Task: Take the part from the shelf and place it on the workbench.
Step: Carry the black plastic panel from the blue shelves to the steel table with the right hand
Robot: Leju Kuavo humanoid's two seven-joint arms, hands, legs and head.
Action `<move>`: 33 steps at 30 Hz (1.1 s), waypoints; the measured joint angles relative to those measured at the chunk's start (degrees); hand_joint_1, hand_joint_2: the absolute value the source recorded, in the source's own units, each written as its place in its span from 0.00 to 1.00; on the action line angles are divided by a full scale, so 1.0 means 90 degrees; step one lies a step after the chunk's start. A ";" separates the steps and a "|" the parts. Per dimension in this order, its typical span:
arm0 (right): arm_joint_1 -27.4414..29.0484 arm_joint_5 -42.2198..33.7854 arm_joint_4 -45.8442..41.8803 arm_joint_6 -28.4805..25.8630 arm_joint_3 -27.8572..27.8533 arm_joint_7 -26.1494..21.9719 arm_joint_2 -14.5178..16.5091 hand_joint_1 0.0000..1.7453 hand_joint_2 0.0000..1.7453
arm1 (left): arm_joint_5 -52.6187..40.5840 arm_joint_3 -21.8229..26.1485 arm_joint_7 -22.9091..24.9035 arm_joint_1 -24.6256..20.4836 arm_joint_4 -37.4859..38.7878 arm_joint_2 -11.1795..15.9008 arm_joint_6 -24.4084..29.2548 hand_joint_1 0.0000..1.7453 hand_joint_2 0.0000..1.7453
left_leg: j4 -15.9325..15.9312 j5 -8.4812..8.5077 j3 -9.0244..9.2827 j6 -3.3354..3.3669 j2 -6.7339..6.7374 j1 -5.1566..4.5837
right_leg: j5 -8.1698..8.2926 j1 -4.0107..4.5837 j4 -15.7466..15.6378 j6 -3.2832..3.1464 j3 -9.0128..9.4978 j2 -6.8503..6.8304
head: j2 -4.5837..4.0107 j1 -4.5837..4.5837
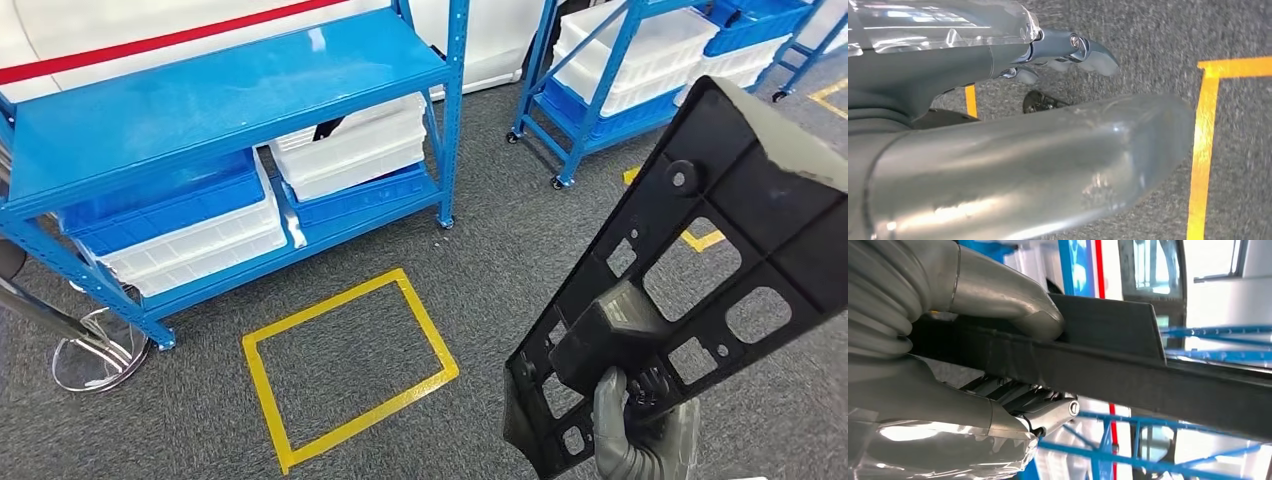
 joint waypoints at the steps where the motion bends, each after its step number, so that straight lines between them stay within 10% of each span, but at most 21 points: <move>1: 0.0007 -0.0011 -0.0004 -0.0004 -0.0009 -0.0004 0.0000 1.00 1.00 | 0.0034 0.0007 -0.0004 -0.0007 -0.0002 0.0001 0.0001 0.00 0.00 | 0.0005 -0.0005 0.0013 -0.0049 0.0049 -0.0007 | -0.0009 0.0023 -0.0009 -0.0058 -0.0016 0.0018 | 0.0000 -0.0004; 5: 0.0061 -0.0085 -0.0067 -0.0025 -0.0035 -0.0070 0.0001 1.00 1.00 | 0.0199 0.0072 -0.0026 -0.0030 -0.0005 -0.0004 0.0002 0.00 0.00 | 0.0301 -0.0261 -0.0082 -0.0197 -0.0156 0.0042 | 0.0117 0.0003 -0.0059 -0.0265 -0.0100 0.0281 | 0.0000 -0.0018; 8: 0.0080 -0.0130 -0.0093 -0.0027 -0.0056 -0.0145 0.0002 1.00 1.00 | 0.0312 0.0172 -0.0035 -0.0004 -0.0009 -0.0004 0.0001 0.00 0.00 | 0.1477 -0.0930 -0.0579 -0.0210 -0.0571 0.0059 | 0.0190 0.0035 -0.0048 -0.0359 -0.0199 0.0504 | 0.0000 -0.0033; 10: 0.0100 -0.0186 -0.0095 -0.0011 -0.0070 -0.0205 0.0001 1.00 1.00 | 0.0391 0.0226 -0.0038 0.0011 -0.0010 -0.0004 -0.0002 0.00 0.00 | 0.1833 -0.0969 -0.0714 -0.0178 -0.0618 0.0053 | 0.0210 0.0075 -0.0016 -0.0372 -0.0250 0.0686 | 0.0000 -0.0035; 14: 0.0131 -0.0478 -0.0112 0.0084 -0.0107 -0.0383 0.0001 1.00 1.00 | 0.0577 0.0354 -0.0054 0.0012 -0.0030 0.0008 -0.0037 0.00 0.00 | 0.0436 -0.0263 -0.0042 0.0010 -0.1048 0.0021 | 0.0235 0.0112 0.0053 -0.0330 -0.0296 0.1017 | -0.0001 -0.0022; 16: 0.0140 -0.0644 -0.0121 0.0141 -0.0137 -0.0482 0.0001 1.00 1.00 | 0.0625 0.0397 -0.0052 0.0006 -0.0047 0.0013 -0.0051 0.00 0.00 | 0.0109 -0.0208 0.0079 0.0055 -0.1226 -0.0008 | 0.0276 0.0080 0.0059 -0.0248 -0.0350 0.1150 | -0.0001 -0.0018; 19: 0.0171 -0.0792 -0.0165 0.0217 -0.0198 -0.0586 0.0002 1.00 1.00 | 0.0701 0.0443 -0.0045 -0.0015 -0.0053 -0.0007 -0.0054 0.00 0.00 | -0.0045 -0.0101 0.0133 0.0103 -0.0997 0.0009 | 0.0312 0.0056 0.0063 -0.0115 -0.0419 0.1216 | -0.0001 -0.0019; 22: 0.0181 -0.0825 -0.0196 0.0239 -0.0231 -0.0633 -0.0001 1.00 1.00 | 0.0729 0.0465 -0.0044 -0.0011 -0.0063 -0.0018 -0.0048 0.00 0.00 | -0.0182 0.0001 0.0153 0.0176 -0.0707 0.0028 | -0.0177 0.0079 0.0787 -0.0030 -0.0789 0.0676 | 0.0000 0.0035; 25: 0.0184 -0.0848 -0.0199 0.0253 -0.0270 -0.0647 -0.0002 1.00 1.00 | 0.0777 0.0487 -0.0035 0.0005 -0.0065 -0.0019 -0.0027 0.00 0.00 | -0.0177 0.0002 0.0114 0.0175 -0.0395 0.0016 | -0.0511 0.0012 0.1606 0.0068 -0.1137 0.0479 | -0.0001 0.0053; 30: 0.0192 -0.0910 -0.0199 0.0301 -0.0311 -0.0674 -0.0001 1.00 1.00 | 0.1012 0.0593 -0.0038 -0.0030 -0.0074 -0.0043 0.0017 0.00 0.00 | -0.0080 -0.0096 0.0126 0.0013 -0.0043 0.0001 | 0.0073 -0.0029 0.0077 0.0029 -0.0180 0.0034 | 0.0000 0.0049; 33: 0.0198 -0.0913 -0.0199 0.0312 -0.0327 -0.0665 0.0001 1.00 1.00 | 0.1153 0.0670 -0.0045 -0.0062 -0.0088 -0.0047 0.0018 0.00 0.00 | -0.0069 -0.0134 0.0182 -0.0120 0.0082 -0.0004 | 0.0086 0.0013 -0.0025 -0.0130 -0.0146 0.0129 | -0.0001 0.0025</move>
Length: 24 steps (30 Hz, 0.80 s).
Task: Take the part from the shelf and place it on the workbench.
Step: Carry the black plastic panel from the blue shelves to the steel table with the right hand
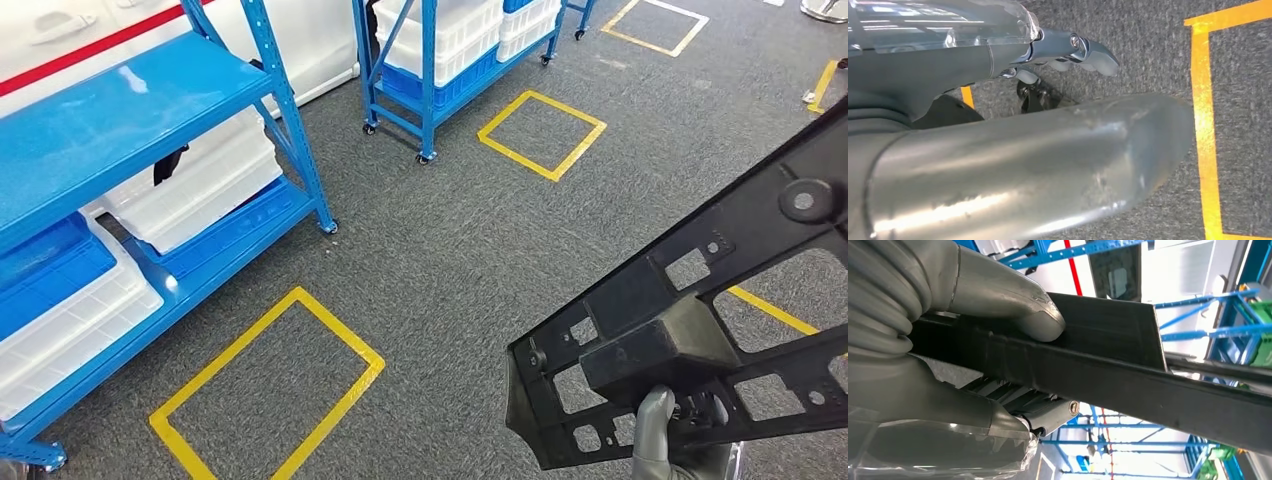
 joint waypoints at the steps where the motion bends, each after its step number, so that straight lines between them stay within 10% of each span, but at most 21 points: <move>1: -0.0004 0.0009 0.0000 -0.0001 0.0002 0.0016 0.0001 1.00 1.00 | 0.0038 0.0020 0.0000 -0.0013 -0.0002 -0.0001 0.0002 0.00 0.00 | 0.0035 -0.0041 0.0008 -0.0039 -0.0068 0.0016 | 0.0020 -0.0008 -0.0016 -0.0047 -0.0006 0.0059 | 0.0001 -0.0002; 4: -0.0093 0.0097 0.0020 -0.0010 0.0064 0.0099 0.0002 1.00 1.00 | 0.0102 0.0098 0.0024 -0.0013 -0.0007 -0.0003 0.0028 0.00 0.00 | 0.0808 -0.0563 -0.0313 -0.0098 -0.0552 0.0049 | 0.0085 -0.0018 -0.0052 -0.0175 -0.0041 0.0251 | 0.0001 -0.0029; 7: -0.0195 0.0200 0.0079 -0.0054 0.0153 0.0140 0.0002 1.00 1.00 | 0.0140 0.0145 0.0053 0.0008 -0.0009 -0.0003 0.0079 0.00 0.00 | 0.1831 -0.0925 -0.0802 -0.0080 -0.0693 0.0047 | 0.0107 0.0031 -0.0030 -0.0219 -0.0085 0.0497 | 0.0001 -0.0041; 13: -0.0278 0.0243 0.0183 -0.0095 0.0240 0.0148 0.0004 1.00 1.00 | 0.0171 0.0180 0.0053 0.0009 -0.0010 -0.0001 0.0108 0.00 0.00 | 0.0186 -0.0019 -0.0161 0.0075 -0.1214 0.0033 | 0.0122 0.0038 0.0054 -0.0131 -0.0147 0.0973 | 0.0001 -0.0043; 16: -0.0285 0.0243 0.0208 -0.0095 0.0260 0.0148 0.0005 1.00 1.00 | 0.0174 0.0189 0.0052 -0.0016 -0.0011 -0.0009 0.0109 0.00 0.00 | 0.0059 0.0016 -0.0113 0.0151 -0.1074 0.0023 | 0.0169 0.0015 0.0044 0.0008 -0.0202 0.1083 | 0.0001 -0.0042; 21: -0.0322 0.0248 0.0238 -0.0107 0.0267 0.0145 0.0003 1.00 1.00 | 0.0181 0.0192 0.0055 0.0008 -0.0012 -0.0027 0.0116 0.00 0.00 | -0.0063 0.0102 -0.0090 0.0278 -0.0626 0.0022 | -0.0624 0.0021 0.1404 0.0122 -0.0881 0.0381 | 0.0000 0.0002; 24: -0.0319 0.0243 0.0279 -0.0109 0.0266 0.0132 0.0002 1.00 1.00 | 0.0224 0.0194 0.0056 0.0010 -0.0012 -0.0033 0.0140 0.00 0.00 | -0.0044 0.0075 -0.0094 0.0250 -0.0362 0.0017 | -0.0470 -0.0012 0.1391 0.0161 -0.0808 0.0292 | 0.0001 0.0002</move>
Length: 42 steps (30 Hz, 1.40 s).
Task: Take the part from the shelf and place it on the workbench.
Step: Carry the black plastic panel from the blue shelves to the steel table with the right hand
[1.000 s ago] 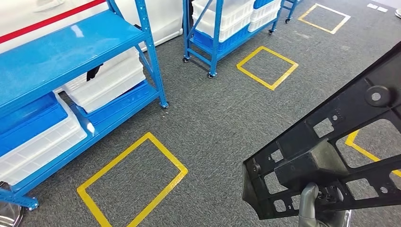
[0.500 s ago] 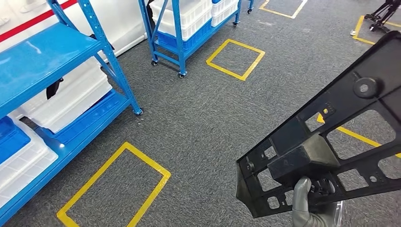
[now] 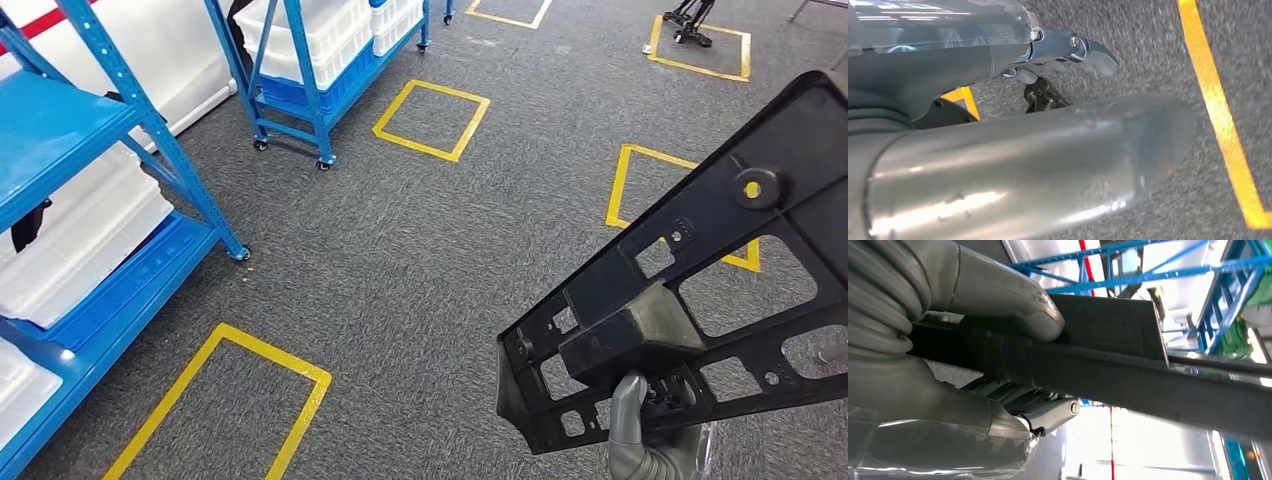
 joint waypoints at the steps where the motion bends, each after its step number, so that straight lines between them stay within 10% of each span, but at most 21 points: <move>1: 0.0000 -0.0004 0.0007 0.0000 0.0001 -0.0013 0.0000 1.00 1.00 | 0.0022 0.0001 -0.0004 -0.0005 0.0000 -0.0005 0.0008 0.00 0.00 | 0.0015 -0.0020 0.0013 -0.0026 0.0074 -0.0001 | 0.0201 -0.0005 -0.0413 -0.0003 0.0253 -0.0106 | 0.0000 0.0001; 4: 0.0002 -0.0031 0.0016 -0.0001 0.0001 -0.0075 0.0001 1.00 1.00 | 0.0073 0.0008 -0.0031 -0.0015 -0.0002 -0.0017 0.0030 0.00 0.00 | 0.0071 -0.0105 0.0036 -0.0142 0.0247 -0.0044 | 0.0445 0.0048 -0.1316 -0.0103 0.0773 -0.0434 | -0.0001 -0.0014; 7: 0.0061 -0.0106 0.0019 -0.0004 -0.0004 -0.0151 0.0001 1.00 1.00 | 0.0126 0.0013 -0.0057 -0.0032 -0.0002 -0.0029 0.0048 0.00 0.00 | 0.0084 -0.0161 0.0097 -0.0248 0.0366 -0.0036 | 0.0442 0.0074 -0.1375 -0.0239 0.0761 -0.0270 | -0.0001 -0.0035; 13: 0.0120 -0.0222 0.0019 -0.0002 -0.0027 -0.0233 0.0007 1.00 1.00 | 0.0206 0.0059 -0.0080 0.0006 -0.0002 -0.0036 0.0061 0.00 0.00 | 0.1844 -0.1018 -0.0709 -0.0320 -0.0319 0.0012 | 0.0500 0.0089 -0.1408 -0.0409 0.0752 0.0185 | -0.0001 -0.0085; 15: 0.0143 -0.0243 0.0019 -0.0002 -0.0045 -0.0247 0.0007 1.00 1.00 | 0.0220 0.0067 -0.0086 0.0017 -0.0002 -0.0036 0.0064 0.00 0.00 | 0.1791 -0.0778 -0.0752 -0.0284 -0.0352 0.0011 | 0.0495 0.0109 -0.1385 -0.0417 0.0759 0.0376 | -0.0001 -0.0084; 18: 0.0161 -0.0254 0.0019 -0.0002 -0.0070 -0.0253 0.0007 1.00 1.00 | 0.0226 0.0069 -0.0098 0.0017 -0.0006 -0.0031 0.0066 0.00 0.00 | 0.0598 -0.0135 -0.0298 -0.0182 -0.0699 0.0007 | 0.0491 0.0117 -0.1356 -0.0394 0.0759 0.0640 | -0.0001 -0.0080; 22: 0.0193 -0.0264 0.0019 -0.0002 -0.0102 -0.0260 0.0007 1.00 1.00 | 0.0236 0.0071 -0.0106 -0.0014 -0.0010 -0.0033 0.0068 0.00 0.00 | 0.0137 -0.0031 -0.0117 -0.0098 -0.0769 -0.0006 | 0.0541 0.0070 -0.1364 -0.0228 0.0677 0.0901 | -0.0001 -0.0077; 26: 0.0201 -0.0263 0.0016 -0.0001 -0.0124 -0.0267 0.0002 1.00 1.00 | 0.0248 0.0072 -0.0112 -0.0003 -0.0010 -0.0055 0.0068 0.00 0.00 | -0.0060 0.0083 -0.0039 0.0036 -0.0413 -0.0006 | 0.0049 0.0097 -0.0593 -0.0132 0.0280 0.0272 | -0.0001 -0.0023; 29: 0.0206 -0.0262 0.0021 0.0000 -0.0137 -0.0268 0.0000 1.00 1.00 | 0.0250 0.0072 -0.0111 0.0015 -0.0010 -0.0055 0.0068 0.00 0.00 | -0.0053 0.0065 -0.0052 0.0045 -0.0123 -0.0031 | -0.0262 0.0027 0.0234 -0.0060 -0.0125 0.0067 | -0.0001 -0.0014; 35: 0.0200 -0.0262 0.0022 0.0000 -0.0151 -0.0265 0.0000 1.00 1.00 | 0.0250 0.0072 -0.0111 0.0003 -0.0014 -0.0052 0.0067 0.00 0.00 | 0.0095 -0.0095 -0.0015 -0.0174 0.0277 -0.0043 | 0.0376 -0.0007 -0.1330 -0.0071 0.0774 -0.0460 | 0.0000 -0.0029; 38: 0.0208 -0.0262 0.0019 0.0000 -0.0163 -0.0268 0.0001 1.00 1.00 | 0.0252 0.0073 -0.0112 -0.0016 -0.0015 -0.0053 0.0066 0.00 0.00 | 0.0131 -0.0163 0.0043 -0.0290 0.0356 -0.0002 | 0.0396 0.0035 -0.1343 -0.0219 0.0760 -0.0251 | -0.0001 -0.0047; 42: 0.0209 -0.0267 0.0019 0.0000 -0.0169 -0.0271 0.0007 1.00 1.00 | 0.0291 0.0080 -0.0120 -0.0006 -0.0015 -0.0050 0.0071 0.00 0.00 | 0.1287 -0.0855 -0.0451 -0.0343 -0.0249 0.0047 | 0.0453 0.0047 -0.1377 -0.0370 0.0741 0.0041 | -0.0001 -0.0086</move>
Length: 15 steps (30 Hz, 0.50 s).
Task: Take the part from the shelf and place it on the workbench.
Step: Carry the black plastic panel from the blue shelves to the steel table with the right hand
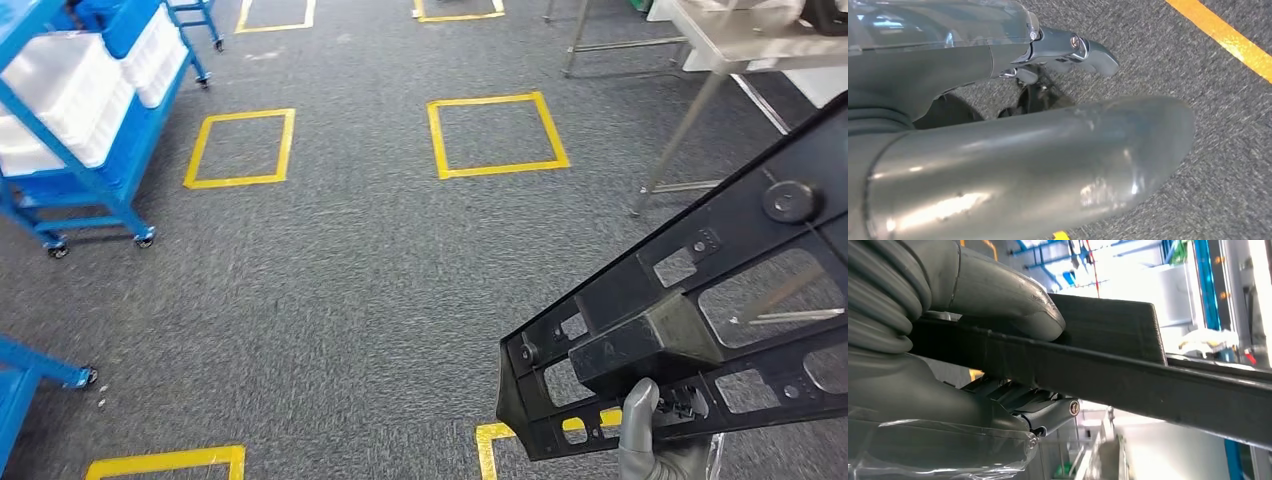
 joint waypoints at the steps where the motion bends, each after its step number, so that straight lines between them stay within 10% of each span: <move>1: 0.0000 0.0000 0.0001 0.0000 -0.0003 0.0001 0.0001 1.00 1.00 | 0.0019 0.0007 -0.0008 0.0008 -0.0001 0.0001 0.0006 0.00 0.00 | 0.0398 -0.0144 -0.0193 0.0011 -0.0057 -0.0002 | 0.0004 0.0019 0.0003 -0.0017 -0.0005 0.0086 | 0.0000 -0.0004; 3: 0.0006 0.0001 0.0002 0.0000 -0.0018 -0.0008 0.0001 1.00 1.00 | 0.0044 0.0018 -0.0030 0.0020 -0.0002 0.0002 0.0026 0.00 0.00 | 0.0623 -0.0071 -0.0335 0.0056 -0.0094 -0.0011 | 0.0005 0.0057 0.0011 -0.0027 0.0001 0.0270 | 0.0001 -0.0004; 8: 0.0013 0.0199 0.0003 -0.0003 -0.0089 -0.0063 0.0001 1.00 1.00 | -0.0145 -0.0049 -0.0042 0.0035 -0.0051 0.0018 0.0257 0.00 0.00 | -0.1018 0.0768 0.0312 0.0239 -0.0638 -0.0073 | 0.0023 0.0061 0.0037 0.0030 -0.0008 0.0672 | 0.0000 -0.0001; 11: 0.0029 0.0671 0.0004 -0.0006 -0.0137 -0.0072 0.0000 1.00 1.00 | -0.0338 -0.0200 -0.0079 0.0029 -0.0096 0.0018 0.0350 0.00 0.00 | -0.1184 0.0805 0.0385 0.0292 -0.0514 -0.0085 | 0.0070 0.0024 0.0010 0.0161 -0.0063 0.0823 | 0.0001 0.0002; 15: 0.0023 0.1326 0.0013 -0.0037 -0.0157 -0.0055 -0.0005 1.00 1.00 | -0.0446 -0.0398 -0.0101 0.0061 -0.0169 0.0010 0.0289 0.00 0.00 | -0.1385 0.0925 0.0445 0.0396 -0.0154 -0.0072 | -0.0491 0.0049 0.0886 0.0257 -0.0513 0.0169 | 0.0000 0.0060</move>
